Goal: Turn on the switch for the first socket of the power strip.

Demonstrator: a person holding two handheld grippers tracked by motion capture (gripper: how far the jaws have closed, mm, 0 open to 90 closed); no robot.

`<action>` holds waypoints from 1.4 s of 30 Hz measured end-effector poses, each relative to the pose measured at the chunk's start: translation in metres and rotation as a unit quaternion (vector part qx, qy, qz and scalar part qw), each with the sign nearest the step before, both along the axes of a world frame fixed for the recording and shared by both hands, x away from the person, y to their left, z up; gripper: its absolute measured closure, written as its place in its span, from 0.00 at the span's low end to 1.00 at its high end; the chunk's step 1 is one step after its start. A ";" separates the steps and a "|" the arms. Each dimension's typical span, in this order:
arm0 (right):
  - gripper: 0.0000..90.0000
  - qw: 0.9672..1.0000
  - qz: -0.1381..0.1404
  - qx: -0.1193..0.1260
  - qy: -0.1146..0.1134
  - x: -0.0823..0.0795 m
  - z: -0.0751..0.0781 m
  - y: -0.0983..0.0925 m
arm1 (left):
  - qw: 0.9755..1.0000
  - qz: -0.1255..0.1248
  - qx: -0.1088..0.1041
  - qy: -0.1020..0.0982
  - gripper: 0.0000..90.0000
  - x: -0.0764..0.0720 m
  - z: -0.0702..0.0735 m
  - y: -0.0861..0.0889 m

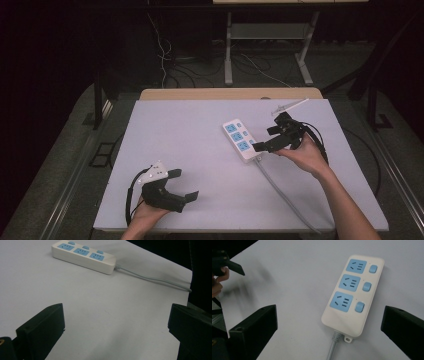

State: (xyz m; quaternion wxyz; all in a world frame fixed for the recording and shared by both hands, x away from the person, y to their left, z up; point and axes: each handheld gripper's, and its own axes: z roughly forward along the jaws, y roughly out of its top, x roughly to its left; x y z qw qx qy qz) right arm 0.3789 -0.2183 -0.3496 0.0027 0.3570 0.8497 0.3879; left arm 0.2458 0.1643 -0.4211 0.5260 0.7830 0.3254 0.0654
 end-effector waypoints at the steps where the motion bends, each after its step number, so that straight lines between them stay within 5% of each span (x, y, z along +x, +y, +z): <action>1: 0.00 1.000 -0.001 0.000 0.000 0.001 0.001 0.001 | 1.000 0.000 0.000 0.000 0.00 0.000 0.000 0.000; 14: 0.00 1.000 -0.018 0.001 -0.001 0.023 0.006 0.015 | 1.000 -0.002 0.000 0.001 0.00 0.001 -0.001 0.000; 19: 0.09 1.000 -0.026 -0.012 -0.011 0.027 0.003 0.017 | 1.000 -0.002 -0.001 0.000 0.00 0.001 -0.001 0.000; 20: 0.17 1.000 -0.024 -0.016 -0.011 0.027 0.002 0.017 | 1.000 -0.003 -0.002 0.000 0.00 0.001 -0.001 0.001; 23: 0.20 0.999 -0.026 -0.018 -0.015 0.028 0.000 0.016 | 1.000 -0.003 -0.002 0.000 0.00 0.001 -0.001 0.001; 26: 0.39 1.000 -0.024 -0.004 -0.016 0.031 0.000 0.013 | 1.000 -0.003 -0.001 0.000 0.00 0.001 -0.001 0.001; 30: 0.48 1.000 -0.023 -0.003 -0.015 0.034 -0.001 0.010 | 1.000 -0.003 -0.001 0.000 0.00 0.001 -0.001 0.000; 42: 0.92 1.000 0.002 0.003 0.007 0.047 -0.013 0.001 | 1.000 -0.004 -0.001 -0.001 0.00 0.001 -0.001 0.000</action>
